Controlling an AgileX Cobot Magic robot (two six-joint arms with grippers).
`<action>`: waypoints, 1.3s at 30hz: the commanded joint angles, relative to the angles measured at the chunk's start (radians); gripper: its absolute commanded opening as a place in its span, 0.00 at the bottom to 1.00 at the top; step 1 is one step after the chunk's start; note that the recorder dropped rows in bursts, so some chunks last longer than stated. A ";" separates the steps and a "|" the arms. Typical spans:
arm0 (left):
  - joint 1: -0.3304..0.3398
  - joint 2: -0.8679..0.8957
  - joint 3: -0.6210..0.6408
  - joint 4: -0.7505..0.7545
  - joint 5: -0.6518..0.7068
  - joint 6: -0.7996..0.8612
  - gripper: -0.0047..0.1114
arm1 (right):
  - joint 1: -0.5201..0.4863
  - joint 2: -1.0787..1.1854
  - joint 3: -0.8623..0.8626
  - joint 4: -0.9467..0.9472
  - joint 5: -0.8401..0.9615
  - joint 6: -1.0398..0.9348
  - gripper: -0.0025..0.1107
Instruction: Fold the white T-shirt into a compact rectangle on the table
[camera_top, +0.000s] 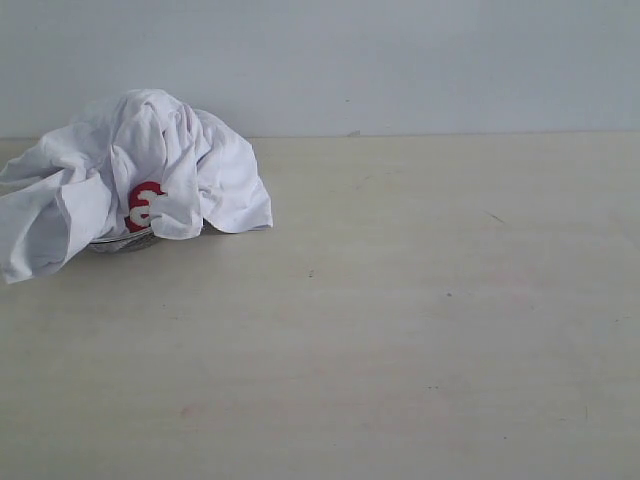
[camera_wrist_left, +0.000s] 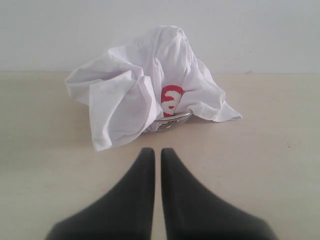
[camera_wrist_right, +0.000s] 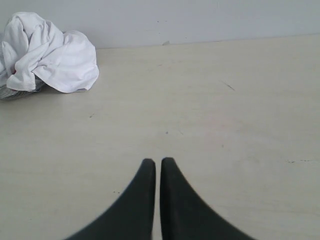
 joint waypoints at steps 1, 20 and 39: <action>0.003 -0.002 0.003 -0.015 0.000 -0.012 0.08 | -0.003 -0.004 0.000 -0.011 -0.004 0.000 0.02; 0.003 -0.002 -0.323 -0.041 0.156 -0.058 0.08 | -0.003 -0.004 0.000 -0.011 -0.004 0.000 0.02; 0.003 0.120 -0.395 -0.220 0.017 -0.082 0.08 | -0.003 -0.004 0.000 -0.011 -0.004 0.000 0.02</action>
